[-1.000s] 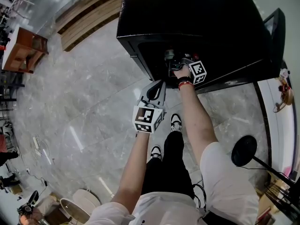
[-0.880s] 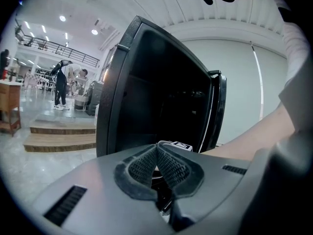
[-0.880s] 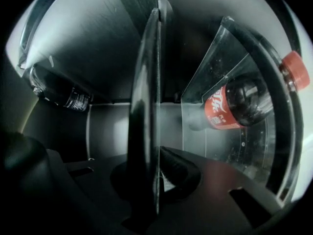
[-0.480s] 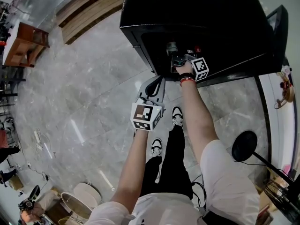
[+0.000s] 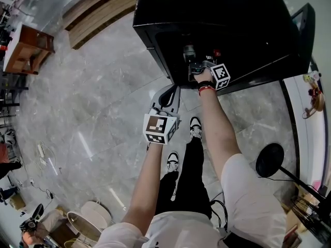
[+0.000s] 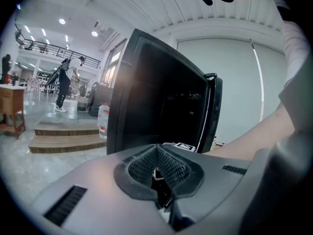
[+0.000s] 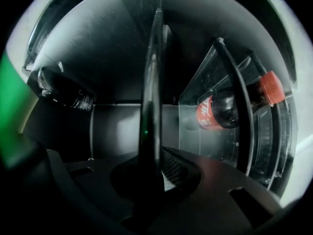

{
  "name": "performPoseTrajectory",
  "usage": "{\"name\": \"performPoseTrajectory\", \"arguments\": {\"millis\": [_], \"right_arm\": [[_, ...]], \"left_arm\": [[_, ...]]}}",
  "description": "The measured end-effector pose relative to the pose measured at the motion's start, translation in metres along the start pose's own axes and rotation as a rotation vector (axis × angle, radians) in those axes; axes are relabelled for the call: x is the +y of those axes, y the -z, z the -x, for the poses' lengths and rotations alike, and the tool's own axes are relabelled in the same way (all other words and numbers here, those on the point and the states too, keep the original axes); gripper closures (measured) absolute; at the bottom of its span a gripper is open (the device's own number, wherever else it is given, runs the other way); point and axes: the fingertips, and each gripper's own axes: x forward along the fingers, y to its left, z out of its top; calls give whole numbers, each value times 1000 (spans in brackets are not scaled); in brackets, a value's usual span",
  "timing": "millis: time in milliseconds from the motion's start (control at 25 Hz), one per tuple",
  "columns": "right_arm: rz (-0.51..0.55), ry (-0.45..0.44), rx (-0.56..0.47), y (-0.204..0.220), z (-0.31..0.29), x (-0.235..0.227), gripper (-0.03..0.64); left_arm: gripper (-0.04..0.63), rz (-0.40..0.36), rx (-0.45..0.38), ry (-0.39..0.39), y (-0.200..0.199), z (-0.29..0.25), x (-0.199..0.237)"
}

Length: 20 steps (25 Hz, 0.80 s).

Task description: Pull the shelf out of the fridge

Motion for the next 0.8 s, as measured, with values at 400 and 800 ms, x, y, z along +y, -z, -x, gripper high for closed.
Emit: {"name": "performPoseTrajectory", "arguments": {"millis": [400,800], "right_arm": [[-8,8,2,3,20,0,581],[-6,16,8,2,45,0,578]], "left_arm": [[578,-15,-5,5,-9,5,-5],[578,-19,-19,4,-23,13,-9]]}}
